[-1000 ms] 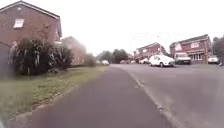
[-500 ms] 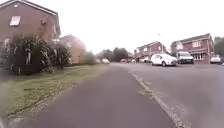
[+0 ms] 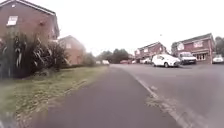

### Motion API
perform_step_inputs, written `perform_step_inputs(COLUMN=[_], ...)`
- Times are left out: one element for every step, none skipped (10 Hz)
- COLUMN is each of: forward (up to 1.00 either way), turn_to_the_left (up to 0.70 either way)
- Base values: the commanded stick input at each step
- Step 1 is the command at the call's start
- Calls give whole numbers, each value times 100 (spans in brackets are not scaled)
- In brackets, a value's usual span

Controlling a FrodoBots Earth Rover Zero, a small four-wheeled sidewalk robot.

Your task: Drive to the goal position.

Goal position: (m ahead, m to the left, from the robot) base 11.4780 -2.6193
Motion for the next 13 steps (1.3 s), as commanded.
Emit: perform_step_inputs(forward=[100,100,100,100,100,100,100,100,100,100,100,100,100], turn_to_the_left=[0,0,0,0,0,0,0,0,0,0,0,0,0])
